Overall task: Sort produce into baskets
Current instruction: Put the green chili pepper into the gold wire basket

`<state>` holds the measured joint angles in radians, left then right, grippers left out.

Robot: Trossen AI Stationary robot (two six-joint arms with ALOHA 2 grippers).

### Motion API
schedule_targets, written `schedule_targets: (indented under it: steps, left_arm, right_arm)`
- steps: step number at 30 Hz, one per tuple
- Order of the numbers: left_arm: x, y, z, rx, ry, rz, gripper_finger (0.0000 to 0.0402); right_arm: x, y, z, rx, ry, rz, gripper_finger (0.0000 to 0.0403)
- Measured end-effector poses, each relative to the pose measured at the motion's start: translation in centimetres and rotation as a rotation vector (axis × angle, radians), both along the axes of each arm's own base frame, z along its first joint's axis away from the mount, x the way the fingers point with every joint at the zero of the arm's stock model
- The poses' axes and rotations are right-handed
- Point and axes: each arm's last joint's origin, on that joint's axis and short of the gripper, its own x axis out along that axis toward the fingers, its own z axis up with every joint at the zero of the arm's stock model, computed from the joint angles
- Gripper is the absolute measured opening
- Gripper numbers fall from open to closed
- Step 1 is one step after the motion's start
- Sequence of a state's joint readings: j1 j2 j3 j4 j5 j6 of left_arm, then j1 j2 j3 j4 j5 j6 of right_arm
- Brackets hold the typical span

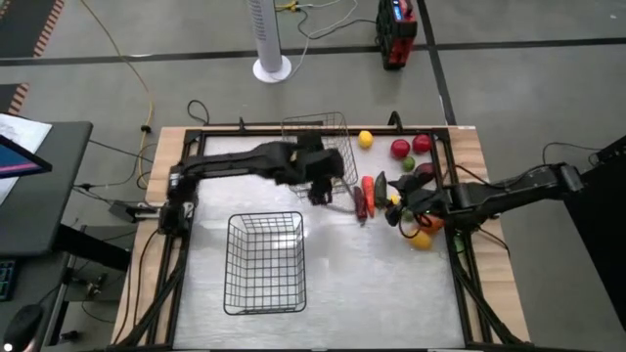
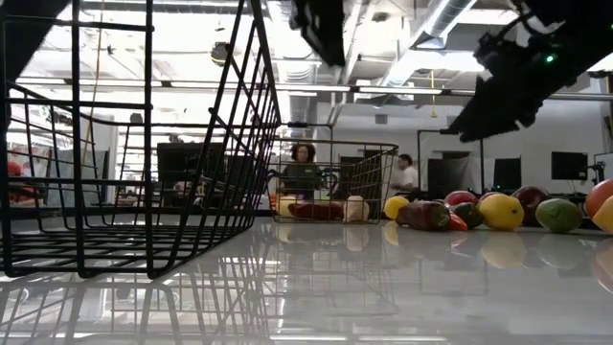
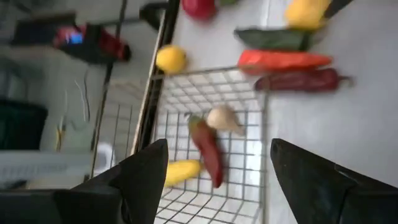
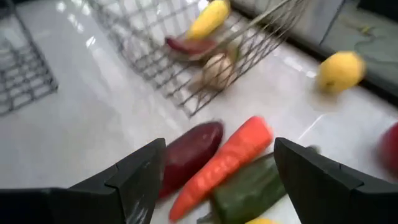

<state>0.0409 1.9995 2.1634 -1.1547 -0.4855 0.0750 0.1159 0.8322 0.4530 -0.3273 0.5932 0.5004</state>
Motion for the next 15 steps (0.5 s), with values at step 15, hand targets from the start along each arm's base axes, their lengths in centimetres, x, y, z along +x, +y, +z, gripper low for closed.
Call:
schedule_targets:
  steps: [15]
  left_arm:
    - [-7.7,-4.6,-8.3,0.036,-0.212,-0.048,0.0275]
  right_arm:
    - [2.4,2.6,-3.9,-0.119,0.300,0.271,0.0275]
